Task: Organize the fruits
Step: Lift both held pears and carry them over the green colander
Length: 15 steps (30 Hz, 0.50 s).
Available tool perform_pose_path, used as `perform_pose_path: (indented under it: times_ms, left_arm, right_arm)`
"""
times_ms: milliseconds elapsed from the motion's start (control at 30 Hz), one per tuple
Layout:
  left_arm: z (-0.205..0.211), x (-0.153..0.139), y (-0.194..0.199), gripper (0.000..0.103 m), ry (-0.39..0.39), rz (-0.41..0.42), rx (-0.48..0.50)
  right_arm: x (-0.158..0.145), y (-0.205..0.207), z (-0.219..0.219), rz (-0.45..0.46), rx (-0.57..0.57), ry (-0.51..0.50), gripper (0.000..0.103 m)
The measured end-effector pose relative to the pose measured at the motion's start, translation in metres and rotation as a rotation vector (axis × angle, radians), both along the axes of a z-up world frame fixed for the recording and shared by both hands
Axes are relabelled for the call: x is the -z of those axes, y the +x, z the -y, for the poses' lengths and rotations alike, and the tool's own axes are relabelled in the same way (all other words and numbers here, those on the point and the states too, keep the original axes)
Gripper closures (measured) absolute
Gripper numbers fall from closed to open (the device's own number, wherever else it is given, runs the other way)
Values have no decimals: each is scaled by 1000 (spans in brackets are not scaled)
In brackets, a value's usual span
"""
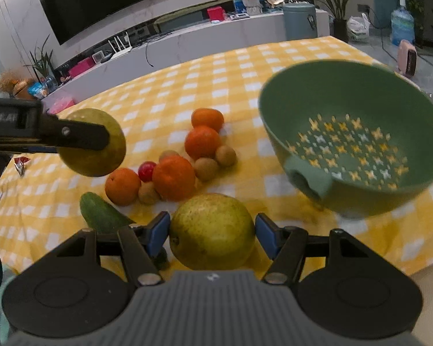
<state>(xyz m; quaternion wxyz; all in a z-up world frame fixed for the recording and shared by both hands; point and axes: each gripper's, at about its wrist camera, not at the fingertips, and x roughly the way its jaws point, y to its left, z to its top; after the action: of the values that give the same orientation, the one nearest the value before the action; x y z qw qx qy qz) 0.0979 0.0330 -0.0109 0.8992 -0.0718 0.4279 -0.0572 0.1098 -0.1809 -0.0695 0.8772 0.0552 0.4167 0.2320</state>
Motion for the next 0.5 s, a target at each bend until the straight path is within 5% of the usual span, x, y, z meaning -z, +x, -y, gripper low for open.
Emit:
perform_pose_path:
  times_ms: [500]
  left_arm:
    - [8, 1, -21, 27, 40, -46, -32]
  right_arm:
    - [14, -5, 1, -21, -2, 46, 36]
